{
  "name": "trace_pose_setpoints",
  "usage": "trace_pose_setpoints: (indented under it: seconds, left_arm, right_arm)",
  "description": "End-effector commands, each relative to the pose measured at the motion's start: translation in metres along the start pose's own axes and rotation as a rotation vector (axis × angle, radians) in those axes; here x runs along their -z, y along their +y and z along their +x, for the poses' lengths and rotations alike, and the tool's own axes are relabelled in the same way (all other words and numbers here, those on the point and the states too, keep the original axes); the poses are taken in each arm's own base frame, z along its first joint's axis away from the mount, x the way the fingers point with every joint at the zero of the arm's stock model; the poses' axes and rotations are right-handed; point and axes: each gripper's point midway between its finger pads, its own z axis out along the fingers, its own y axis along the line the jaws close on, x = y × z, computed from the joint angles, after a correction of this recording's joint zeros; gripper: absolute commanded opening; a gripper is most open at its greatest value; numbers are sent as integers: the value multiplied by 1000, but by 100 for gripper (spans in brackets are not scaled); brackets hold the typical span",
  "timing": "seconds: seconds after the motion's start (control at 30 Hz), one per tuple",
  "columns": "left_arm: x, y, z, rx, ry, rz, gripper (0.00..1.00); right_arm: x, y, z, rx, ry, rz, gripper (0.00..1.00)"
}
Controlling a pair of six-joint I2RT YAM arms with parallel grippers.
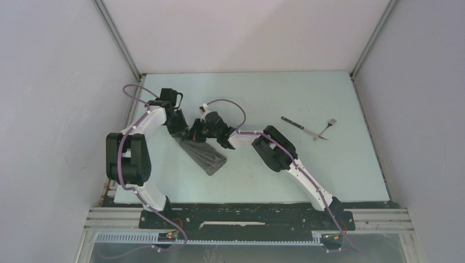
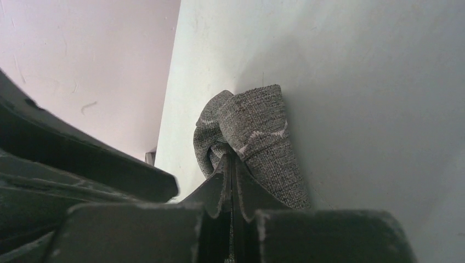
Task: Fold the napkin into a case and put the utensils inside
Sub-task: Grasp the top corner of the smaller rectangle folded napkin from the folded napkin.
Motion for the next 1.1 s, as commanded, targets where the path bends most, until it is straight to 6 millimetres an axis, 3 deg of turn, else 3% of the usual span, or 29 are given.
trace_pose_setpoints:
  seconds: [0.0,0.03,0.13,0.23,0.3,0.43,0.63,0.7,0.93,1.07]
  left_arm:
    - [40,6,-21,89,-157,54,41]
    - [48,11,-23,127,-195,66,44]
    - [43,33,-24,256,-236,110,49]
    - [22,50,-17,321,-159,112,48]
    - [3,59,-10,372,-98,106,42]
    - [-21,63,-6,437,-32,140,35]
    - [-37,53,9,428,67,183,33]
    - [-39,50,16,423,93,203,33]
    - [-36,55,22,403,107,180,32]
    - [-10,64,10,379,4,128,37]
  right_arm:
    - [-3,-4,1,-6,7,44,0]
    - [-3,-5,2,-9,11,50,0]
    - [-2,-4,3,-11,13,57,0]
    - [-3,-3,6,-13,22,66,0]
    - [-3,-1,5,-11,19,71,3]
    - [-4,2,4,-10,22,78,3]
    - [-14,11,7,31,33,100,7]
    - [-20,22,7,53,32,85,7]
    - [-24,12,13,52,41,110,8]
    - [-17,6,12,31,37,123,11]
